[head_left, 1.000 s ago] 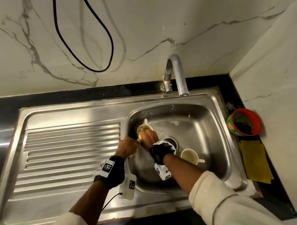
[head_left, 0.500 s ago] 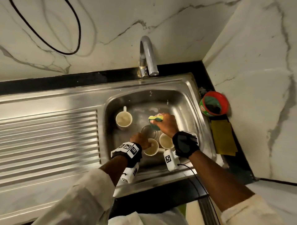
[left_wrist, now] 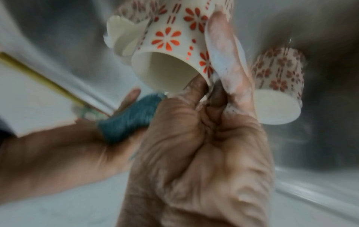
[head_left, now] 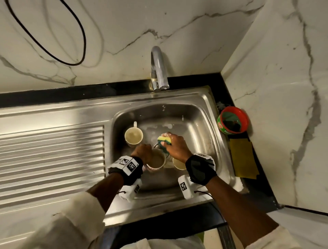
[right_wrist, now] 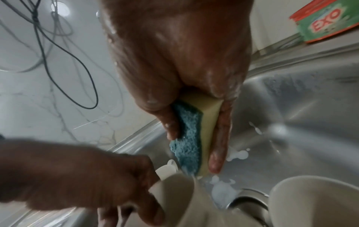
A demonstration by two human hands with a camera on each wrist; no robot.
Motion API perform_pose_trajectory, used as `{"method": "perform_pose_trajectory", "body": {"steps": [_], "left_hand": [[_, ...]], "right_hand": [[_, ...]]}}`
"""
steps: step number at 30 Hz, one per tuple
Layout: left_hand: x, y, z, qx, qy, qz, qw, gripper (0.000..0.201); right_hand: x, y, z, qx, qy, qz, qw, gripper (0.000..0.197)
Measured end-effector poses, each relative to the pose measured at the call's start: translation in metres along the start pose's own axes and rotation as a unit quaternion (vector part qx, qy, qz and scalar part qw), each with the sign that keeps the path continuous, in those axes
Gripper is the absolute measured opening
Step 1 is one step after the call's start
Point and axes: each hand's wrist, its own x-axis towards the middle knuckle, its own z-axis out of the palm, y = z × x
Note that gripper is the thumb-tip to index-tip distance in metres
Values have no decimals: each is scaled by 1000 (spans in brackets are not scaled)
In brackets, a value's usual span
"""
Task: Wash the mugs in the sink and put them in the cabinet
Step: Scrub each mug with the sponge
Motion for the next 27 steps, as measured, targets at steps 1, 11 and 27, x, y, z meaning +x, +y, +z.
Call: {"method": "perform_pose_trajectory", "body": {"steps": [1, 11, 27], "left_hand": [[-3, -5, -11, -39, 3, -15, 999, 32], [-50, -39, -98, -239, -36, 27, 970, 28], [-59, -12, -110, -699, 13, 161, 697, 65]], "right_hand": [[0, -4, 0, -4, 0, -21, 1000, 38], [8, -48, -39, -2, -87, -155, 984, 57], [4, -89, -88, 259, 290, -111, 915, 21]]}}
